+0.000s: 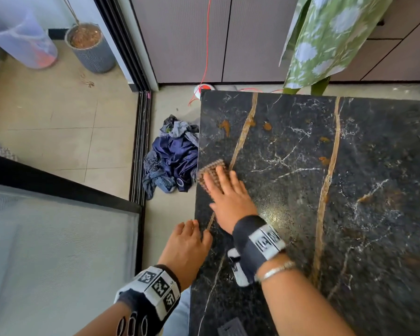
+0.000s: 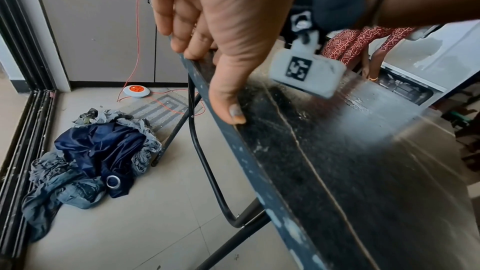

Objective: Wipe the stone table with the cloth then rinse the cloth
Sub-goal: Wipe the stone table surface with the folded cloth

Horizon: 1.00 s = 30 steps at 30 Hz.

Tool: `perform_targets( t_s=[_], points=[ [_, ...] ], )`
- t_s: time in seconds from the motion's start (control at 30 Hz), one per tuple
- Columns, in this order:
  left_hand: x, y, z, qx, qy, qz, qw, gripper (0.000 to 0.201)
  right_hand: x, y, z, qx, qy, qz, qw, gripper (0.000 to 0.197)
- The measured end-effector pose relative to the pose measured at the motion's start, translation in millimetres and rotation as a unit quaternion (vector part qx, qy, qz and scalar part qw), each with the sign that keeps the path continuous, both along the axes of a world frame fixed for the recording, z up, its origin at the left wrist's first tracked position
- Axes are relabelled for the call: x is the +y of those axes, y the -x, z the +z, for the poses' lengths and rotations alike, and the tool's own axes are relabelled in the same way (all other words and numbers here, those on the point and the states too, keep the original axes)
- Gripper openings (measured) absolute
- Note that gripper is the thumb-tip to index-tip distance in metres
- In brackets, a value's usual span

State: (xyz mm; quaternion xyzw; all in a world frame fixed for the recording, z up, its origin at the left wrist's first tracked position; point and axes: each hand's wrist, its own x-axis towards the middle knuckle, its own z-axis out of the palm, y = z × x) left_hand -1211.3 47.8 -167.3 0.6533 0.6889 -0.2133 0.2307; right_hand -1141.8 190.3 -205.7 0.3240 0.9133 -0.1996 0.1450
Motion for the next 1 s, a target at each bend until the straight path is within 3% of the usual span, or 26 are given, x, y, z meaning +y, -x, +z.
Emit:
perform_targets(
  t_s=[0.1, 0.23, 0.3, 0.47, 0.57, 0.77, 1.0],
  points=[
    [-3, 2, -1, 0.014, -0.003, 0.001, 1.0, 0.085, 22, -30, 3, -0.026, -0.01, -0.14, 0.99, 0.072],
    [-8, 7, -2, -0.002, 0.006, 0.013, 1.0, 0.094, 74, -11, 7, -0.054, -0.026, -0.262, 0.963, 0.078],
    [-8, 9, -4, 0.002, -0.009, 0.023, 1.0, 0.091, 88, 14, 8, -0.06, -0.013, -0.24, 0.969, 0.08],
    [4, 13, -7, -0.01, -0.016, 0.031, 0.999, 0.09, 45, 60, 8, -0.036, -0.013, -0.017, 0.999, 0.079],
    [12, 14, -6, -0.001, -0.004, 0.001, 1.0, 0.089, 22, 71, 3, -0.029, -0.026, 0.018, 0.999, 0.069],
    [14, 21, -4, -0.009, 0.004, -0.013, 1.0, 0.078, 69, 90, 3, -0.021, -0.061, -0.02, 0.998, 0.063],
    [14, 20, -11, -0.036, 0.016, -0.019, 0.999, 0.095, 111, 32, 10, -0.059, -0.064, -0.215, 0.973, 0.064]
  ],
)
